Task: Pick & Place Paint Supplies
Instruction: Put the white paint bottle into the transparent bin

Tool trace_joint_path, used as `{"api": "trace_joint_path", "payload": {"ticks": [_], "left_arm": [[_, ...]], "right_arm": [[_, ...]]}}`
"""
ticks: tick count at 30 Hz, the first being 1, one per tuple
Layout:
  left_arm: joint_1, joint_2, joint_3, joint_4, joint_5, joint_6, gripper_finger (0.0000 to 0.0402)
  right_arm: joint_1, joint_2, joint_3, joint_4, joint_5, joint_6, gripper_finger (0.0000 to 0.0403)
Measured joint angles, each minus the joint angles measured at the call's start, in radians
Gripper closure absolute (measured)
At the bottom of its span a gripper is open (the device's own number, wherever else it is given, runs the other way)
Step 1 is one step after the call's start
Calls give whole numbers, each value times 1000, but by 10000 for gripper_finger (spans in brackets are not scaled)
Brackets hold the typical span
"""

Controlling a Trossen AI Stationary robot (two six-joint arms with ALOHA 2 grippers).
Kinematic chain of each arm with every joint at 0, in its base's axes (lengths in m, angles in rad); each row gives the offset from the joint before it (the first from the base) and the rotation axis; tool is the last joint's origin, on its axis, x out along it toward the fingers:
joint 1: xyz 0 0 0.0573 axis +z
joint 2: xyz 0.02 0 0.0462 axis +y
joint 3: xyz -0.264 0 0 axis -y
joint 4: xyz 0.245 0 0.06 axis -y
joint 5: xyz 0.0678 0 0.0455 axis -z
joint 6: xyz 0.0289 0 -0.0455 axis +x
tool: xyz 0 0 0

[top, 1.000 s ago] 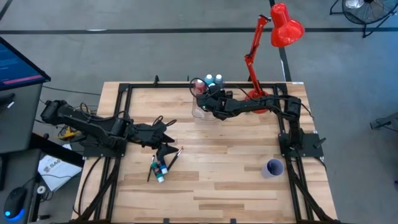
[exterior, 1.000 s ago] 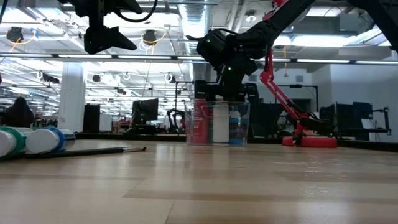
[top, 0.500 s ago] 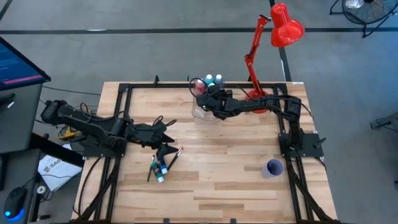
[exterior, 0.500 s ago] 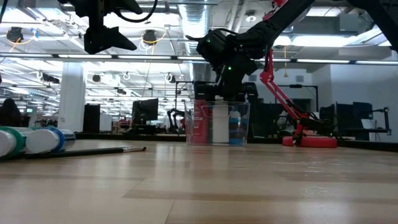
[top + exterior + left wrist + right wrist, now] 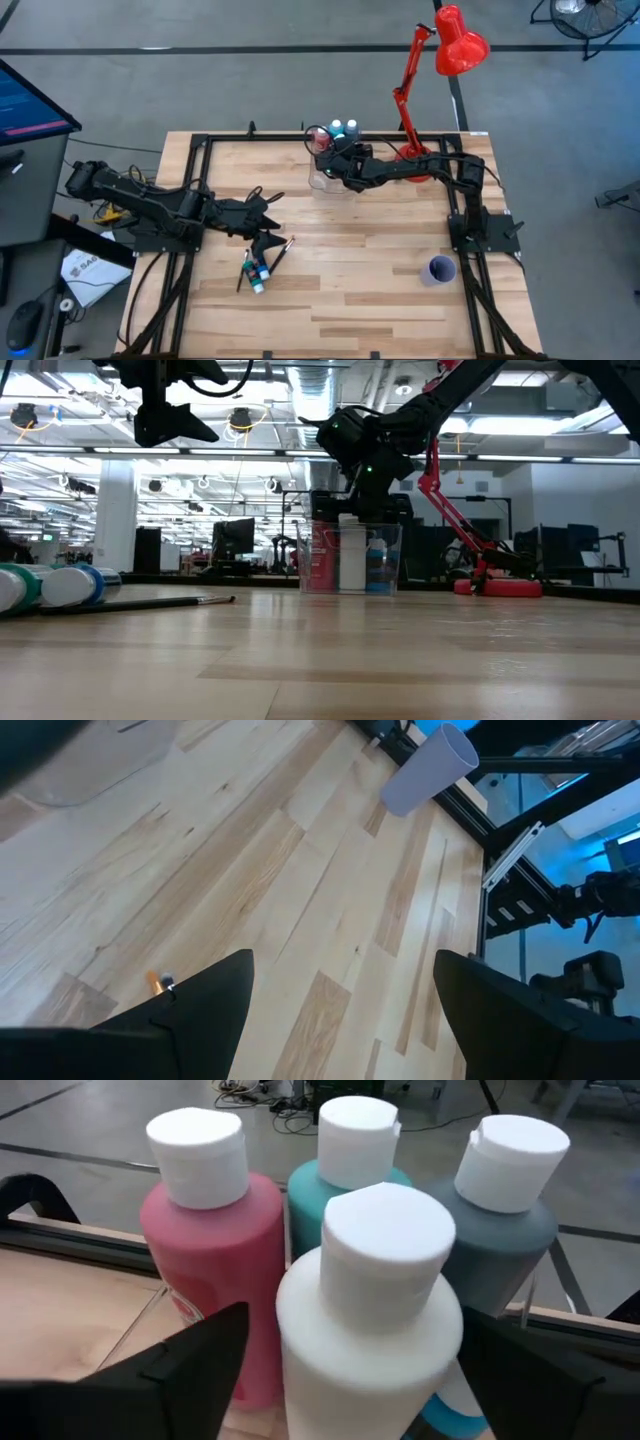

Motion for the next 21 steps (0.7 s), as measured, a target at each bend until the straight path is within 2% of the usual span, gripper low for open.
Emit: {"api": "trace_joint_path", "payload": {"ticks": [4, 8, 11, 21], "left_arm": [[0, 0, 0, -3, 0, 0, 96], [0, 0, 0, -5, 0, 0, 96], [0, 0, 0, -7, 0, 0, 96], [-4, 0, 0, -9, 0, 0, 96]], "right_arm": [[10, 0, 2, -1, 0, -27, 32], [29, 0, 34, -1, -1, -121, 17], [46, 0, 65, -1, 1, -193, 12], [94, 0, 172, -31, 1, -285, 9]]}}
